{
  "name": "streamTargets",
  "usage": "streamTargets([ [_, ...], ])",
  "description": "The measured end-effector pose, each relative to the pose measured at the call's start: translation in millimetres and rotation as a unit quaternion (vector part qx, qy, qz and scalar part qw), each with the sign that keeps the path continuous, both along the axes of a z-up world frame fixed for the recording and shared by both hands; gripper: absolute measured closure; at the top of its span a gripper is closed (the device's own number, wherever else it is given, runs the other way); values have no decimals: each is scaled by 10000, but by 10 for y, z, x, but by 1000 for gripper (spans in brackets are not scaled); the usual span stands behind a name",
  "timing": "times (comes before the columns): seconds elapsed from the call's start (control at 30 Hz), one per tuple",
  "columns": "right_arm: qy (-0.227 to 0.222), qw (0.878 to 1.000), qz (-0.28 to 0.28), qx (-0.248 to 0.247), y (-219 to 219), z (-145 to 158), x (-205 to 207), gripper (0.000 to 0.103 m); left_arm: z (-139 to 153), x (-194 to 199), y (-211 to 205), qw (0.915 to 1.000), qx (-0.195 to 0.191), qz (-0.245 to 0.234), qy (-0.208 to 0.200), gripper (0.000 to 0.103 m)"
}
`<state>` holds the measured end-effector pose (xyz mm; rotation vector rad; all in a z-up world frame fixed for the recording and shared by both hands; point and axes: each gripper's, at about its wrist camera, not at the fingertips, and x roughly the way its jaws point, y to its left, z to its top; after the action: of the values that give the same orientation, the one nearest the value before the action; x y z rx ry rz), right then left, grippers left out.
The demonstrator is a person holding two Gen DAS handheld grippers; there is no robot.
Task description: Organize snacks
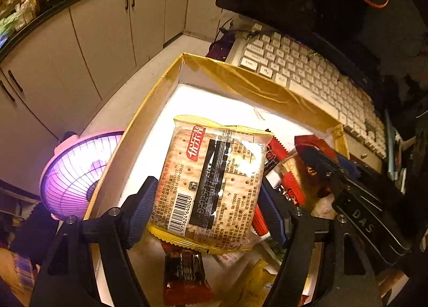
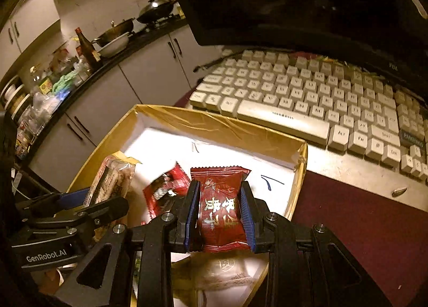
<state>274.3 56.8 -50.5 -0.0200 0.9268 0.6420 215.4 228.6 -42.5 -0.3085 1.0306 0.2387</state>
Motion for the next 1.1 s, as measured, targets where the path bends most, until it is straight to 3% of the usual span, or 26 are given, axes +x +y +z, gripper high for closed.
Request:
streamTargets([
  [0.07, -71, 10000, -31, 53, -12, 8, -10, 70, 4, 11, -27, 10000, 52, -62, 13, 30],
  [0.23, -82, 9988, -67, 473, -106, 78, -33, 47, 112, -121, -52, 9991, -102, -123, -386, 29],
  [0.27, -174, 9981, -79, 592, -138, 128, -53, 45, 163, -186, -39, 9980, -198, -99, -595, 27],
  [0.3, -244, 9972, -82, 700, -166, 167, -66, 37, 193, -238, -31, 9968, -292, -60, -744, 18],
  [0.37, -254, 9955, -97, 909, -205, 215, -89, 29, 162, -319, -31, 9954, -527, 121, -790, 14],
  [0.47, -245, 9949, -34, 974, -197, 248, -110, 28, 40, -324, -118, 9969, -695, -72, -372, 15],
  [0.53, -258, 9953, -15, 932, -192, 275, -124, 28, 73, -390, -127, 9967, -681, -29, -433, 15],
  [0.63, -171, 9943, 47, 1052, -253, 349, -165, 27, 262, -617, -84, 9905, -728, 427, -1089, 14],
  [0.77, -110, 9947, 97, 1016, -386, 488, -325, 25, 320, -703, -221, 9950, -570, 285, -768, 15],
  [0.87, -56, 9957, -58, 927, -562, 526, -491, 25, 464, -993, -360, 9858, -487, 407, -1555, 14],
  [1.0, 263, 9937, -243, 1062, -825, 414, -758, 25, 419, -1193, -533, 9855, -717, 80, -1533, 15],
  [1.1, 437, 9923, -281, 1126, -941, 313, -1011, 25, 486, -1533, -684, 9806, -253, 223, -1931, 15],
])
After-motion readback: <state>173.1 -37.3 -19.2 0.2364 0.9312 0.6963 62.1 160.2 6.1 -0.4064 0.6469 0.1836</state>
